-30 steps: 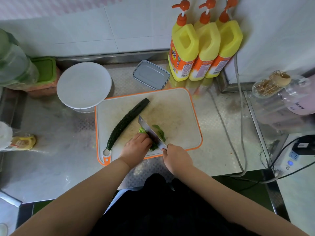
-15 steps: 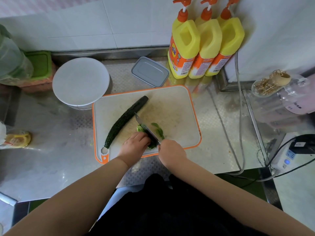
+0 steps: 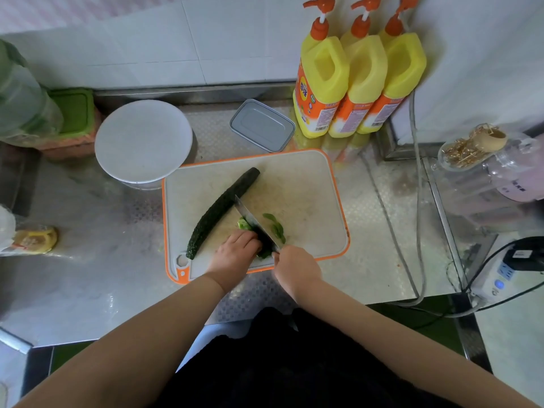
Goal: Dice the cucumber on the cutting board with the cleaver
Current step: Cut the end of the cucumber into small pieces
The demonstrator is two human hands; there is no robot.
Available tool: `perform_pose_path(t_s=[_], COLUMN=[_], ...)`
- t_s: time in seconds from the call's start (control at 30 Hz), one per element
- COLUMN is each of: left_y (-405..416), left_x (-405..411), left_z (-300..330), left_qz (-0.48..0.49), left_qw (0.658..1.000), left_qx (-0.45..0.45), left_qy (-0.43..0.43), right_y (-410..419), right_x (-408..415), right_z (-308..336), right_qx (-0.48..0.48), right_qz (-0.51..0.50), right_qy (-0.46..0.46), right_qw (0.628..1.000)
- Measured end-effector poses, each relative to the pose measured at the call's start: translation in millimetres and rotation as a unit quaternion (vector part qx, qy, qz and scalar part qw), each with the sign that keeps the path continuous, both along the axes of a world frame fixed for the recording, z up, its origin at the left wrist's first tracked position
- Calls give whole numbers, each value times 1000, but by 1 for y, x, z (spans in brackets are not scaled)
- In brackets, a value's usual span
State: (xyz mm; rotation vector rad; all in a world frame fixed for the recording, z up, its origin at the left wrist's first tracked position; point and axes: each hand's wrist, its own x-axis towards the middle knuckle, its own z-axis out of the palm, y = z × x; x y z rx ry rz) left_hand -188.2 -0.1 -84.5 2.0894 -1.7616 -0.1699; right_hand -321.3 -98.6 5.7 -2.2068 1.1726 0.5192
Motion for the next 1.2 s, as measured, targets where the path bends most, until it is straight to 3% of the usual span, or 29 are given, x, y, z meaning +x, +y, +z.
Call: perform_pose_path(t_s=[0.13, 0.27, 0.5, 0.73, 1.2], left_y=[-1, -2, 0, -2, -1], left_x=[-11, -16, -14, -10, -10], left_z=[9, 12, 20, 13, 16], left_qz=[11, 27, 26, 19, 31], left_qw=[999, 998, 999, 999, 999], left_qx=[15, 18, 18, -11, -9], left_qy=[-42, -50, -14, -34, 14], right_y=[-18, -22, -4, 6, 10], right_x=[-6, -16, -15, -13, -13], right_z=[-1, 1, 9, 13, 15], right_qx=[54, 47, 1, -11, -8], right_qz=[-54, -79, -34, -12, -4], right_qy=[-13, -24, -40, -33, -9], right_qw=[997, 995, 999, 999, 1000])
